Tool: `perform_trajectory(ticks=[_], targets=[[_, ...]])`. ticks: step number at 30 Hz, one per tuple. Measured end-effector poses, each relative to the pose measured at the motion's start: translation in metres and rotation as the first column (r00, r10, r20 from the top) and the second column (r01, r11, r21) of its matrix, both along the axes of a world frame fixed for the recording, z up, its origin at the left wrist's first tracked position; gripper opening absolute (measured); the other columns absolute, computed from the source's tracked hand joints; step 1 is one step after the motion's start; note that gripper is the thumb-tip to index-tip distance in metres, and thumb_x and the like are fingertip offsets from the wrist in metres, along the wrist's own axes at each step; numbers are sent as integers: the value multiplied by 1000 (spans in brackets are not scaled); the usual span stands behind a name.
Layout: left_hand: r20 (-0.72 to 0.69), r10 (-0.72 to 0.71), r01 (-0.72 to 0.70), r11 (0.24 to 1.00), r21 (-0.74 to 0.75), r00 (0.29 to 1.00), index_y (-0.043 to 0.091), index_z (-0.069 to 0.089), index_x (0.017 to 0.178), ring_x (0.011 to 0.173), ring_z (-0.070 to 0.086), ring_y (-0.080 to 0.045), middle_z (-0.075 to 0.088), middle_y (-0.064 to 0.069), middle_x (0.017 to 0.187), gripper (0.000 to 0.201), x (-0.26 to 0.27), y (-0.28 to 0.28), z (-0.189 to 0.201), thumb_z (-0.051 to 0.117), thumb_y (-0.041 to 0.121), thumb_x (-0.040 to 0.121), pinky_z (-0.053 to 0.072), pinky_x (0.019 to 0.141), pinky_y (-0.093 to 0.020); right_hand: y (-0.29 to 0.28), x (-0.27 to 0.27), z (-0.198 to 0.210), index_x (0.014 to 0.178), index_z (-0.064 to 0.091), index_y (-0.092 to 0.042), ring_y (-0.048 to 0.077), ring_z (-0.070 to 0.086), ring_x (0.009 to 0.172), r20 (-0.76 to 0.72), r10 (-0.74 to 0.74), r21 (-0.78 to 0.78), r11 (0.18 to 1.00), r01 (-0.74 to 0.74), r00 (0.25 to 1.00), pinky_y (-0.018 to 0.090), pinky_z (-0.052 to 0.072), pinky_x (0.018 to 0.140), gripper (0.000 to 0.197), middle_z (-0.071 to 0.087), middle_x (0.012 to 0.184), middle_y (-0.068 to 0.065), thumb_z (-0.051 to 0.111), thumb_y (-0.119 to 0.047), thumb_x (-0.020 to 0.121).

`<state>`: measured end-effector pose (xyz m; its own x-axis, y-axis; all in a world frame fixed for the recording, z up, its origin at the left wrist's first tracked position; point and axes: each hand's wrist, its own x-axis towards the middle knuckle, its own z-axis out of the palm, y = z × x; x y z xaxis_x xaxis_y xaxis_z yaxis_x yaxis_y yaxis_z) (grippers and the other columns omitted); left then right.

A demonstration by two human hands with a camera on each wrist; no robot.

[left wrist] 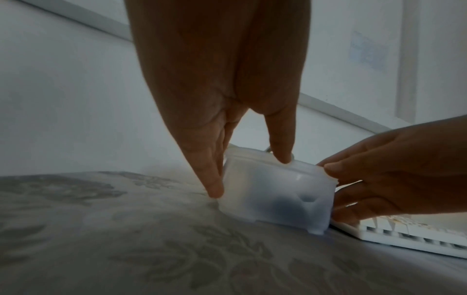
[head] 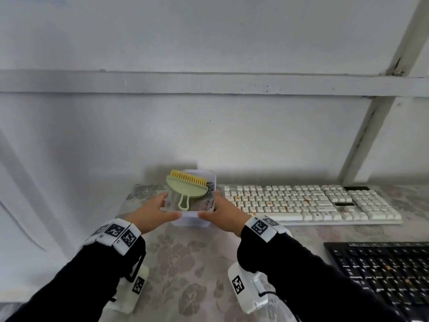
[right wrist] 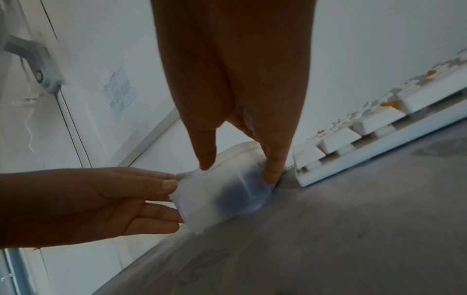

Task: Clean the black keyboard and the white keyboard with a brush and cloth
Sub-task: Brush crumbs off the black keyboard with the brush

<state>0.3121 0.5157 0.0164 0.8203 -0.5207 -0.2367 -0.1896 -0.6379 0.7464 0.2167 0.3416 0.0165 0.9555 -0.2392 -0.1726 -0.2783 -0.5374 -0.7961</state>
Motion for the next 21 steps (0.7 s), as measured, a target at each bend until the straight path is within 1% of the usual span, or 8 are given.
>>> perform_trajectory(ticks=[3, 5, 7, 9, 11, 13, 16, 21], targets=[[15, 10, -10, 1000, 9, 1000, 15, 21, 146, 125, 44, -21, 37, -8, 144, 81, -3, -1, 0, 68, 29, 82, 39, 105, -42, 2, -1, -1, 128, 41, -9, 23, 55, 109, 25, 4, 24, 1000, -5, 1000, 34, 46, 95, 48, 56, 122, 8, 63, -25, 88], [29, -6, 5, 1000, 14, 1000, 15, 27, 143, 111, 50, -19, 48, -5, 128, 74, -7, 1, 2, 68, 27, 83, 42, 99, -35, 4, -4, -3, 129, 40, -10, 23, 55, 111, 20, 13, 18, 1000, -13, 1000, 37, 46, 98, 50, 56, 123, 8, 63, -28, 88], [45, -31, 29, 999, 40, 998, 16, 26, 144, 103, 51, -16, 48, 0, 114, 77, -15, 6, 6, 69, 31, 81, 43, 92, -30, 8, -10, -5, 127, 42, -10, 23, 56, 110, 37, 19, 23, 1000, -20, 999, 38, 46, 98, 48, 57, 122, 8, 64, -27, 88], [60, -40, 36, 997, 74, 997, 19, 23, 145, 103, 55, -16, 50, -1, 120, 87, -22, 16, 7, 71, 40, 76, 44, 90, -29, 12, -18, -8, 124, 44, -10, 23, 57, 108, 52, 27, 35, 999, -29, 998, 40, 47, 97, 45, 59, 119, 9, 65, -25, 87], [56, -31, 27, 997, 74, 998, 20, 23, 145, 95, 57, -11, 53, 2, 119, 87, -32, 26, 8, 71, 40, 75, 43, 77, -21, 17, -28, -10, 124, 44, -11, 23, 57, 108, 52, 41, 52, 998, -44, 998, 40, 47, 98, 45, 58, 119, 9, 65, -25, 87], [13, -15, 14, 1000, 6, 1000, 20, 27, 143, 88, 59, -5, 54, 10, 105, 84, -43, 36, 8, 74, 33, 75, 43, 69, -16, 23, -38, -13, 125, 44, -12, 21, 56, 110, 69, 72, 63, 995, -77, 995, 40, 46, 98, 45, 58, 120, 7, 65, -25, 87], [-29, 0, -2, 998, -60, 1000, 22, 31, 140, 91, 61, -9, 54, 11, 102, 84, -63, 51, 7, 77, 35, 71, 48, 75, -24, 34, -54, -16, 127, 41, -13, 19, 57, 109, 77, 91, 58, 994, -95, 993, 41, 48, 97, 51, 56, 123, 6, 65, -30, 85], [-49, 9, -12, 998, -58, 999, 31, 34, 134, 91, 61, -10, 55, 7, 106, 99, -91, 75, 3, 81, 54, 51, 51, 76, -23, 49, -80, -27, 133, 35, -21, 21, 54, 111, 64, 116, 33, 992, -118, 991, 37, 48, 96, 62, 51, 125, 4, 62, -42, 82]])
